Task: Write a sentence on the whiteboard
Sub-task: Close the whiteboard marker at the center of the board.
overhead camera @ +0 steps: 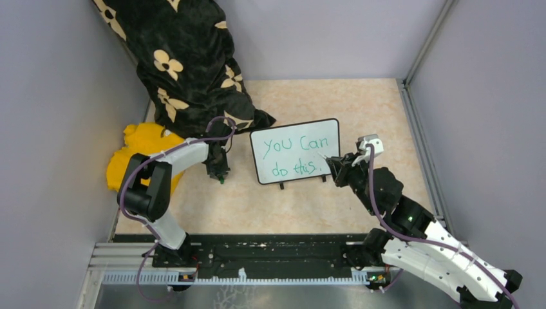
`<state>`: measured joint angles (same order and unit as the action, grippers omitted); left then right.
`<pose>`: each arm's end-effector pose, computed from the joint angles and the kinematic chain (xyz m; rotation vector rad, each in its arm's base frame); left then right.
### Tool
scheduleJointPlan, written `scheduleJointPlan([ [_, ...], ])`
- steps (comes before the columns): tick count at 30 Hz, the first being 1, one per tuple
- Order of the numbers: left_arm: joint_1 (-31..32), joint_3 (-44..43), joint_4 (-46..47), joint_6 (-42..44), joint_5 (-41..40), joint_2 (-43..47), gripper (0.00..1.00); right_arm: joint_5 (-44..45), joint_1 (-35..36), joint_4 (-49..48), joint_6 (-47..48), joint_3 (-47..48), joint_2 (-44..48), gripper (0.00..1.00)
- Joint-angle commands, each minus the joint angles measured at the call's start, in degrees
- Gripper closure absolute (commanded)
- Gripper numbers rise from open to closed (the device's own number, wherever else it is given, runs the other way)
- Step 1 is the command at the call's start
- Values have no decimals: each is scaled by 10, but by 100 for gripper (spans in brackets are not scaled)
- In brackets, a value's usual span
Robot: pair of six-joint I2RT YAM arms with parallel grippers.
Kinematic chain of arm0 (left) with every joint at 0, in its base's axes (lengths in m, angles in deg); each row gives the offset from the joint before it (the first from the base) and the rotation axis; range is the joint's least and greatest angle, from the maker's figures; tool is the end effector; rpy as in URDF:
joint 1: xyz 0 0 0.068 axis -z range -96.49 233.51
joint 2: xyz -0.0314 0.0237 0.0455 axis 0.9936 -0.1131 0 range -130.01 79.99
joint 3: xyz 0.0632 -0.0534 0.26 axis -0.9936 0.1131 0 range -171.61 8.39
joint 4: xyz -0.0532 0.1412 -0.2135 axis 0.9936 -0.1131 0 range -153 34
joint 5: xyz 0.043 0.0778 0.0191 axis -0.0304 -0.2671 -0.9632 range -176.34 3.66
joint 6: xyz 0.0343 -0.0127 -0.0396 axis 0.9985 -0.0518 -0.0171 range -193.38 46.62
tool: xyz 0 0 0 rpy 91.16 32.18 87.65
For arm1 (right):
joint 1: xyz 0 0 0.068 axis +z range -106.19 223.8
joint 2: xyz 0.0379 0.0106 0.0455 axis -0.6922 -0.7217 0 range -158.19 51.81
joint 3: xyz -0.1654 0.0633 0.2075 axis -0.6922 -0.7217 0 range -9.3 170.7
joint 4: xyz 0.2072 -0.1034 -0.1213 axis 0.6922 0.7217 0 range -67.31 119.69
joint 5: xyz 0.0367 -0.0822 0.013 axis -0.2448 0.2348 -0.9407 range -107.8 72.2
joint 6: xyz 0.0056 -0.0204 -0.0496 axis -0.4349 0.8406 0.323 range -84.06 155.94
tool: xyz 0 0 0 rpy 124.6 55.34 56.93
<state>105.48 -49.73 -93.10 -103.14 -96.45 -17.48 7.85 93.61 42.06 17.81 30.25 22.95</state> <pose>0.2873 -0.1093 0.1604 -0.2235 2.8428 0.0790 0.0914 0.0843 0.3293 -0.1444 1.7264 0.4948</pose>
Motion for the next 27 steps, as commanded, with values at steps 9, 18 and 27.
scheduleJointPlan([
  [9, -2, 37, 10, 5, 19, -35, 93, 2, -3, -24, -4, 15, 7, 100],
  [18, -3, 33, 6, -13, 5, 7, 100, 5, -3, -27, -3, 11, 3, 100],
  [27, -12, -39, -51, -34, -8, 112, 100, -3, -4, -30, 14, 45, -9, 100],
])
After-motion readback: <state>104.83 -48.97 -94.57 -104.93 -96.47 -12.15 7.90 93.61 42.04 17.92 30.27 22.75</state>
